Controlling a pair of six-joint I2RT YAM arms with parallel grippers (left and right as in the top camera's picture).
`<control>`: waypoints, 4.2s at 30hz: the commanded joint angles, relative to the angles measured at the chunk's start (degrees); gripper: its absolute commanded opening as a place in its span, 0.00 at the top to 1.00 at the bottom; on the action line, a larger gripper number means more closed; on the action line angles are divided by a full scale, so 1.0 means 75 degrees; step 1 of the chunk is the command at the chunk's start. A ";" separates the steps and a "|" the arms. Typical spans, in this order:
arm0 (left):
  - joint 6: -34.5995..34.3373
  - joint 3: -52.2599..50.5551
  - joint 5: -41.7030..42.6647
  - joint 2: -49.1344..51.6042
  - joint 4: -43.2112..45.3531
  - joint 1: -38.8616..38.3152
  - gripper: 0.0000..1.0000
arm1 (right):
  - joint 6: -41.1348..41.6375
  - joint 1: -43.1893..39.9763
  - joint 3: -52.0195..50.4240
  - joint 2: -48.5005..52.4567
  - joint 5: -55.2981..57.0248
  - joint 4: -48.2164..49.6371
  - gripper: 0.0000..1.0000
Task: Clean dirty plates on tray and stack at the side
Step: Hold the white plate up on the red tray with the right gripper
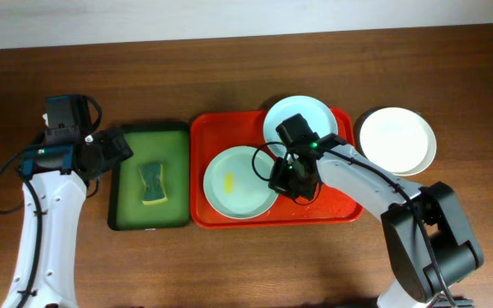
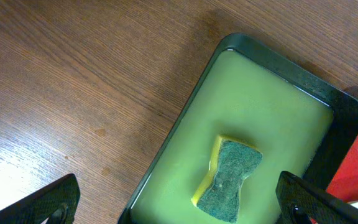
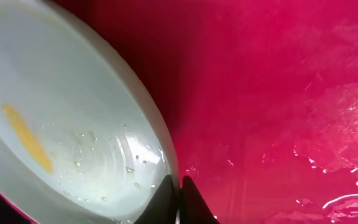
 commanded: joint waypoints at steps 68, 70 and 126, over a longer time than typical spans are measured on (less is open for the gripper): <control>-0.0099 0.0090 -0.0003 -0.0096 0.0012 0.0047 0.01 | -0.3547 0.0420 -0.0122 0.0189 0.1556 0.0909 0.84; -0.0099 0.0090 -0.0003 -0.0096 0.0012 0.0047 0.01 | -0.3436 0.0420 -0.0122 0.0189 0.1582 0.0909 0.94; -0.0099 0.0090 -0.0003 -0.0096 0.0012 0.0047 0.01 | -0.2771 0.0178 -0.1207 -0.0402 0.1813 0.1886 0.61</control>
